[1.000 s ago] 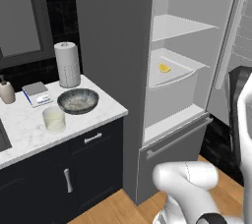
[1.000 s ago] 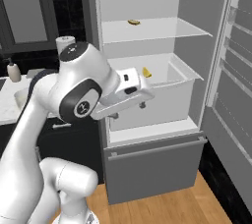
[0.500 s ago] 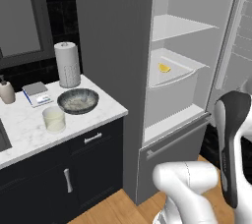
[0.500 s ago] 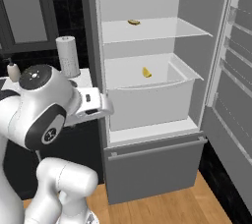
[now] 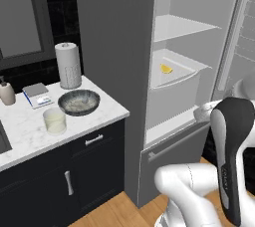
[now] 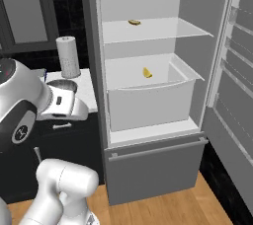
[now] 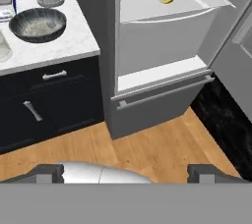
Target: Grab a lemon wedge from the fridge and one ice cube from the ice bowl, and put them in the glass of lemonade.
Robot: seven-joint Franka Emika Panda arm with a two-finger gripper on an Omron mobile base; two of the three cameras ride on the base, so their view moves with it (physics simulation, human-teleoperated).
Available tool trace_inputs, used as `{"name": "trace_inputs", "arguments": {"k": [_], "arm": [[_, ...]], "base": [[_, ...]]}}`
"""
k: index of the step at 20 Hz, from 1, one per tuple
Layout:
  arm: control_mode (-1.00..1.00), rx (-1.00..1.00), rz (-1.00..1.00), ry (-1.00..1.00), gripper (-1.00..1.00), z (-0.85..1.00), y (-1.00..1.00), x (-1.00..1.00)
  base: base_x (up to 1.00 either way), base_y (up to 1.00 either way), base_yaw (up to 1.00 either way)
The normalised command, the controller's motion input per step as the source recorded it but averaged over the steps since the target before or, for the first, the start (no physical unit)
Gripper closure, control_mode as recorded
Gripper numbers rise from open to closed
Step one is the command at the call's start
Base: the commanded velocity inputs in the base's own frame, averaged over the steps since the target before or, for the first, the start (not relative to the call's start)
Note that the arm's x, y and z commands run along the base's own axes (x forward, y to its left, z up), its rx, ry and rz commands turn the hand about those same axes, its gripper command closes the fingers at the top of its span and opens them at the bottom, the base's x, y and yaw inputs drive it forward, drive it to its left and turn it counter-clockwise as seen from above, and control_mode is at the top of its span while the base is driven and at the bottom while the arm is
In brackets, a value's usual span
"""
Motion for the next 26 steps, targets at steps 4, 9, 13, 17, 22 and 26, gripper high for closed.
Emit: {"name": "trace_inputs", "arguments": {"k": [4, 9, 13, 17, 22, 26], "arm": [[-1.0, 0.28, -0.18, 0.0, -1.0, 0.02, 0.02, -0.09], [-1.0, -0.01, -0.02, 0.0, -1.0, 0.07, 0.03, -0.22], [-1.0, 0.0, 0.0, 0.0, -1.0, -0.06, 0.06, 0.0], [-1.0, 0.0, 0.0, 0.0, -1.0, -0.06, 0.0, 0.0], [-1.0, 0.0, 0.01, -0.03, -1.0, -0.16, 0.0, 0.0], [1.0, 0.0, 0.04, 0.0, -1.0, -0.19, -0.04, 0.01]], "base": [[0.0, 0.0, 0.0], [0.0, 0.0, 0.0], [0.0, 0.0, 0.0], [0.0, 0.0, 0.0], [0.0, 0.0, 0.0], [0.14, -0.29, 0.09]]}}
